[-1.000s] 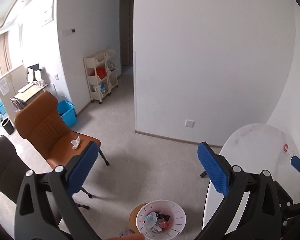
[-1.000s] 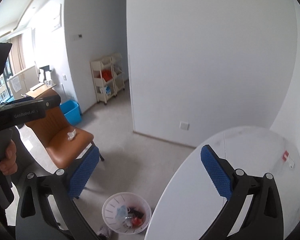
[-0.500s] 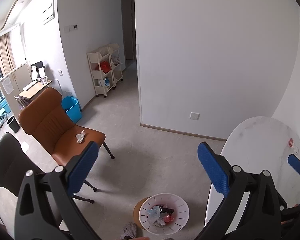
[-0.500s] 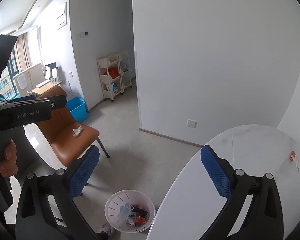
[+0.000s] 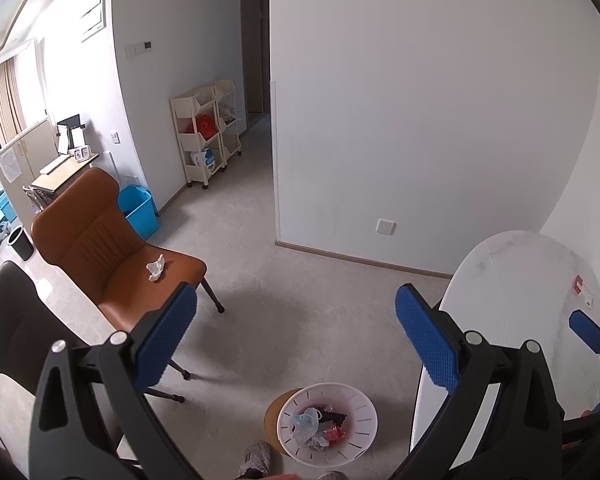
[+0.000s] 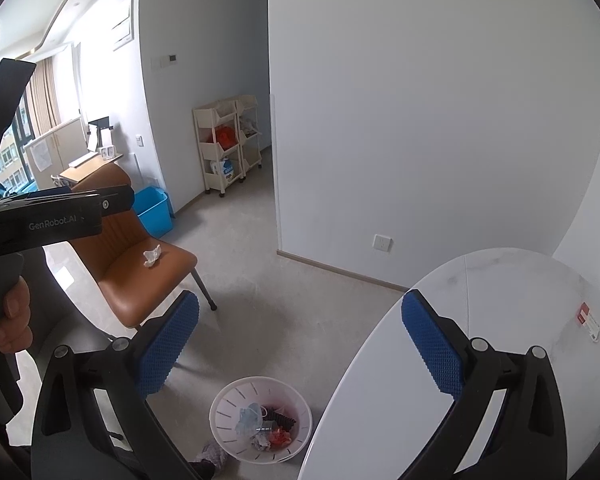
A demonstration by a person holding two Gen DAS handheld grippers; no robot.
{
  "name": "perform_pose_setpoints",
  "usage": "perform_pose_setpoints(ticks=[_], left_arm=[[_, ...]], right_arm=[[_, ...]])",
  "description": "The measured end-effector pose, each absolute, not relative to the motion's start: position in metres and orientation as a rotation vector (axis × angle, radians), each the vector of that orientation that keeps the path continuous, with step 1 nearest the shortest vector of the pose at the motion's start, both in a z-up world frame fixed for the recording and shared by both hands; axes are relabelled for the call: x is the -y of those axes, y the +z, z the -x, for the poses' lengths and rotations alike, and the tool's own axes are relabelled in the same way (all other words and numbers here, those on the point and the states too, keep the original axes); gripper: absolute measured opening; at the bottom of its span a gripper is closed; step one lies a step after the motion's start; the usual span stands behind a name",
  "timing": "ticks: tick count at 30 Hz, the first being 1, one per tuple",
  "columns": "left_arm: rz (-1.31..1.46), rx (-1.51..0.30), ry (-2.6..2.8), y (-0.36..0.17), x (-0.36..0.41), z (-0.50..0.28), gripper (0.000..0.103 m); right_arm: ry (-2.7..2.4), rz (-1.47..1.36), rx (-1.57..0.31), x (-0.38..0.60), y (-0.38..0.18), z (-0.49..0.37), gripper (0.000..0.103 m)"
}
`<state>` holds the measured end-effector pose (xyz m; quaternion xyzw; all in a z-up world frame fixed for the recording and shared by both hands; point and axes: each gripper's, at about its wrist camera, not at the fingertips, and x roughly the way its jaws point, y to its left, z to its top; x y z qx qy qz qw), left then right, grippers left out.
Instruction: Collect trash
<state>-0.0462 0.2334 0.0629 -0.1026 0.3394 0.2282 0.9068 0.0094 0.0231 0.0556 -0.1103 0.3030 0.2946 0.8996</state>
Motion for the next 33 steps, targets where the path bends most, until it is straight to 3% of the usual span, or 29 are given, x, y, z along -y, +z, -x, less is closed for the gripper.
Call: perform_pose_setpoints(ticks=[33], left_arm=[[0.216, -0.694, 0.477, 0.064, -0.23, 0.052, 0.095]], right_arm=[[0.561, 0.202, -0.628, -0.042, 0.058, 0.003, 0.101]])
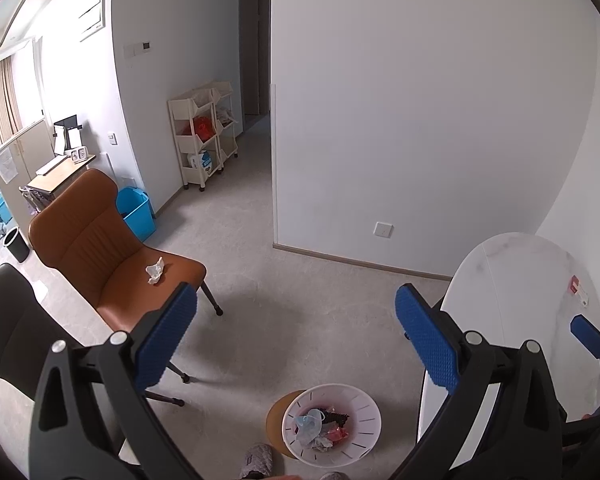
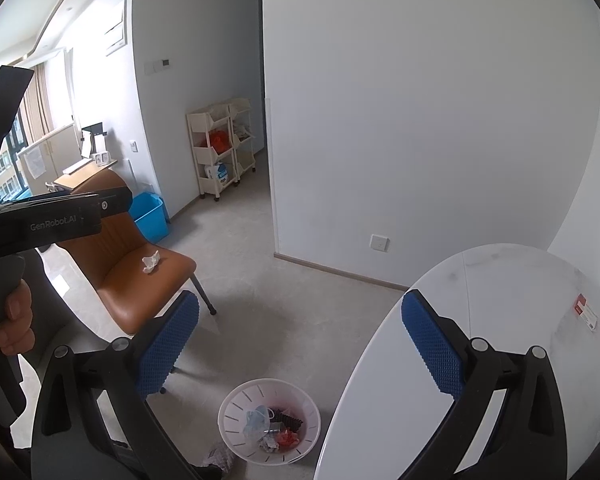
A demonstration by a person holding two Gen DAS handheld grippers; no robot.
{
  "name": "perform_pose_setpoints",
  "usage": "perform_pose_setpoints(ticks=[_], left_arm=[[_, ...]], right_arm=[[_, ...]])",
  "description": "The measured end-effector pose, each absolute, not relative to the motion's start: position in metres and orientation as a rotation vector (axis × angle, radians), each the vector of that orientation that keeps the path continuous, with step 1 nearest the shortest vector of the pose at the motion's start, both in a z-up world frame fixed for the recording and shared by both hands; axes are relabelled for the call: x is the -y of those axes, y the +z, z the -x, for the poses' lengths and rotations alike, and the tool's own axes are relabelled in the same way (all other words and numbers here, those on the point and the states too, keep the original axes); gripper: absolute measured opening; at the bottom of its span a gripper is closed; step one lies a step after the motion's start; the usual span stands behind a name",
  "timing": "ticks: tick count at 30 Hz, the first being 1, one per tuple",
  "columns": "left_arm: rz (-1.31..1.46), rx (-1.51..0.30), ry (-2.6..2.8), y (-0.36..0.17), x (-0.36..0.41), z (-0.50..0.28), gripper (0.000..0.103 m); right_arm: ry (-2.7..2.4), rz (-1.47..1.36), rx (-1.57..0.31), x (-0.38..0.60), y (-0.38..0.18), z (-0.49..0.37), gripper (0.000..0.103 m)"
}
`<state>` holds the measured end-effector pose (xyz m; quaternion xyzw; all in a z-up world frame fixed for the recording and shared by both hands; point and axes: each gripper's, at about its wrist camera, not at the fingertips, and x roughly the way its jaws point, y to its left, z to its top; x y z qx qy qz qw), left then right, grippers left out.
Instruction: Collect trash
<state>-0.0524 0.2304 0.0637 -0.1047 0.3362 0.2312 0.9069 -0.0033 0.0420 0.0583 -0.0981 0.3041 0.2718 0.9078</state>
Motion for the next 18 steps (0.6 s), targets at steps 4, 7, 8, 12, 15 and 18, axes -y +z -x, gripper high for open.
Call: perform_pose_setpoints(ticks=[4, 7, 8, 12, 15, 18], left_arm=[[0.204, -0.684, 0.495, 0.065, -0.232, 0.048, 0.095], [0.21, -0.688, 0.483, 0.065, -0.235, 0.044, 0.095], [0.212, -0.689, 0.479, 0.066, -0.235, 0.043, 0.095], [0.197, -0.689, 0.483, 0.067, -0.23, 0.039, 0.095], [0.202, -0.692, 0.484, 0.067, -0.23, 0.043, 0.095], [0.206, -0.697, 0.49, 0.068, -0.229, 0.041, 0.095]], right_arm=[[0.557, 0.203, -0.632, -0.045, 0.058, 0.005, 0.101], [0.554, 0.204, -0.636, -0.046, 0.058, 0.006, 0.101], [0.555, 0.203, -0.637, -0.047, 0.058, 0.006, 0.101], [0.555, 0.205, -0.639, -0.048, 0.058, 0.008, 0.101], [0.554, 0.209, -0.64, -0.049, 0.058, 0.01, 0.101], [0.553, 0.208, -0.639, -0.049, 0.058, 0.01, 0.101]])
